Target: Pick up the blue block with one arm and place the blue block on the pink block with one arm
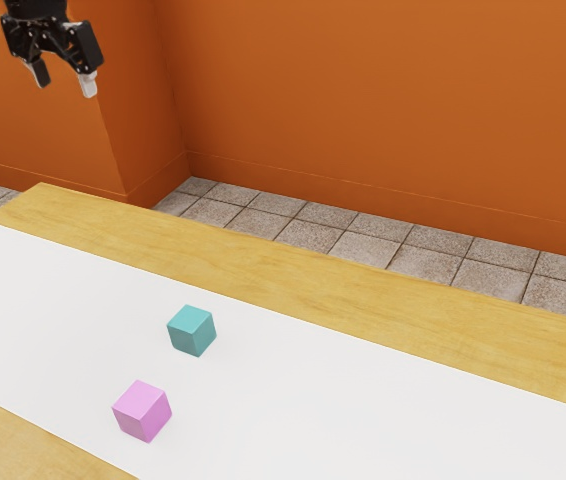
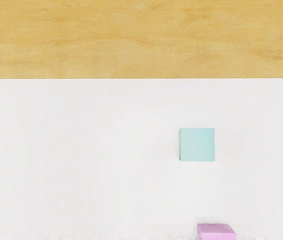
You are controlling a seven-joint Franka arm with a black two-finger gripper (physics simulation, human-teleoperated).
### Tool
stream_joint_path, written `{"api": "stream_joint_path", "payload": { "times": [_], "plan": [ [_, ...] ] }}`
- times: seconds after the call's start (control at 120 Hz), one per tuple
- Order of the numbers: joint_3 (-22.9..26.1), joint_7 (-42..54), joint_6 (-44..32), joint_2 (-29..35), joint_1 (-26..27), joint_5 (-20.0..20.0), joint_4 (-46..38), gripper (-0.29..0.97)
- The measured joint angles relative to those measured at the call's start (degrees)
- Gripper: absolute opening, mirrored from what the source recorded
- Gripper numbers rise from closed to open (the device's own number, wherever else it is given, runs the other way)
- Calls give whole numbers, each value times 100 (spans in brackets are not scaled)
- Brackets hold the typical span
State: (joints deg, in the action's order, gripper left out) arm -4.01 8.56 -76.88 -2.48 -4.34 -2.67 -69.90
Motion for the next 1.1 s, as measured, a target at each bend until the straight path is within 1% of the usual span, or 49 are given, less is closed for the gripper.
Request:
{"api": "stream_joint_path", "payload": {
  "times": [0.092, 0.225, 0.283, 0.35, 0.4, 0.467, 0.533, 0.583, 0.683, 0.725, 0.783, 0.875, 0.95, 1.1],
  "plan": [
    [-1, -65, 12, -47, -21, -31, -7, 68],
    [22, -136, 41, -31, -230, -139, -45, 68],
    [82, -153, 32, 161, -336, -159, -501, 68],
    [199, 4, -375, 638, -487, -97, -1717, 68],
    [337, 344, -873, 857, -509, 68, -2468, 68],
    [541, 829, -1342, 919, -264, 181, -2988, 68],
    [608, 1232, -1523, 898, -134, 179, -3152, 68],
    [805, 1633, -1725, 800, -237, 41, -3199, 68],
    [990, 2536, -2223, 253, -102, -109, -3234, 68],
    [1011, 2915, -2521, 56, -31, 36, -3376, 68],
    [1025, 3426, -2885, -51, 10, 230, -3545, 68],
    [1030, 4140, -3286, 190, -145, 395, -3966, 68],
    [1028, 4686, -3583, 183, -299, 478, -4205, 68],
    [1107, 5655, -4130, -217, -744, 641, -4346, 68]
  ]
}}
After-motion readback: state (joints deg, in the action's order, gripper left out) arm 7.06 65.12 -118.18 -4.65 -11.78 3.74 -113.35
